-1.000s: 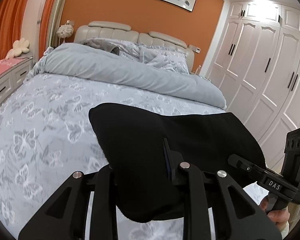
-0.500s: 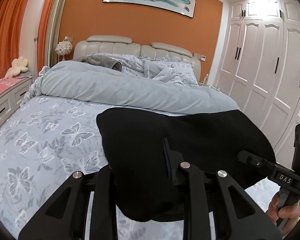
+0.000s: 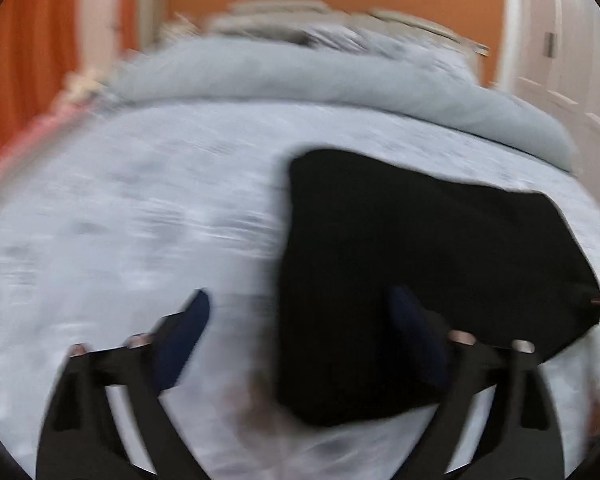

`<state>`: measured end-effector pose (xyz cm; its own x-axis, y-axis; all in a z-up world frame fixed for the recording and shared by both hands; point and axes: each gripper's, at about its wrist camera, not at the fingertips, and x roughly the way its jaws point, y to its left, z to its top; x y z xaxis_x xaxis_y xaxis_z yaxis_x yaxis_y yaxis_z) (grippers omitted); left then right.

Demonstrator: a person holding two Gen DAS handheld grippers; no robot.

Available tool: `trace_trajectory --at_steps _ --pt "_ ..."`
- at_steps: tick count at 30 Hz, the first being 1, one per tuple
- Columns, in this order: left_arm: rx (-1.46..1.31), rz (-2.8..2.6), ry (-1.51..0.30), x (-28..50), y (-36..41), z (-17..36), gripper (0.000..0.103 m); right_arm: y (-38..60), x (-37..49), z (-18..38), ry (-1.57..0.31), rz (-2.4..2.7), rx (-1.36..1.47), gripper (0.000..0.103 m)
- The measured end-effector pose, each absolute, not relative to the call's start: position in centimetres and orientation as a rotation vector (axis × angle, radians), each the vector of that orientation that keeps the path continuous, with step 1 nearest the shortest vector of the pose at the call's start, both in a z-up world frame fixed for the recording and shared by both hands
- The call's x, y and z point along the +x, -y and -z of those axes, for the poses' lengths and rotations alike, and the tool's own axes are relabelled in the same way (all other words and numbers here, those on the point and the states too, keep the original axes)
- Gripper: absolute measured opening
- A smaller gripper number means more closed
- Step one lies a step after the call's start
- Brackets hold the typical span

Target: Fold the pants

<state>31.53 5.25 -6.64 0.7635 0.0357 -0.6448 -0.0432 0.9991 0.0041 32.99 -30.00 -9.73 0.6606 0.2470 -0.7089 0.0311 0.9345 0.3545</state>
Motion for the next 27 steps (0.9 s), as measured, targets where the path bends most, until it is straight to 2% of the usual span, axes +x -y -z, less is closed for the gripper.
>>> trace_trajectory --at_steps 4,11,14,16,23,27 --pt "0.043 -0.065 -0.707 27.6 -6.8 2.6 0.092 30.0 27.5 3.6 -0.767 -0.040 0.227 0.079" --pt "0.112 -0.094 -0.708 18.2 -5.4 -2.9 0.095 27.0 18.5 -3.4 -0.716 -0.051 0.282 0.079" --pt "0.082 -0.059 -0.733 14.8 -4.9 -3.5 0.095 25.7 14.9 -3.7 -0.697 -0.045 0.271 0.080" --pt "0.089 -0.057 -0.743 12.3 -4.3 -3.4 0.095 25.2 12.9 -3.2 -0.679 -0.030 0.266 0.085" --pt "0.040 -0.045 -0.794 7.3 -3.5 -0.9 0.098 24.0 8.7 0.3 -0.736 -0.003 0.201 0.086" --pt "0.112 -0.060 -0.792 6.2 -2.8 1.3 0.098 22.8 6.9 0.8 -0.702 0.021 0.082 0.086"
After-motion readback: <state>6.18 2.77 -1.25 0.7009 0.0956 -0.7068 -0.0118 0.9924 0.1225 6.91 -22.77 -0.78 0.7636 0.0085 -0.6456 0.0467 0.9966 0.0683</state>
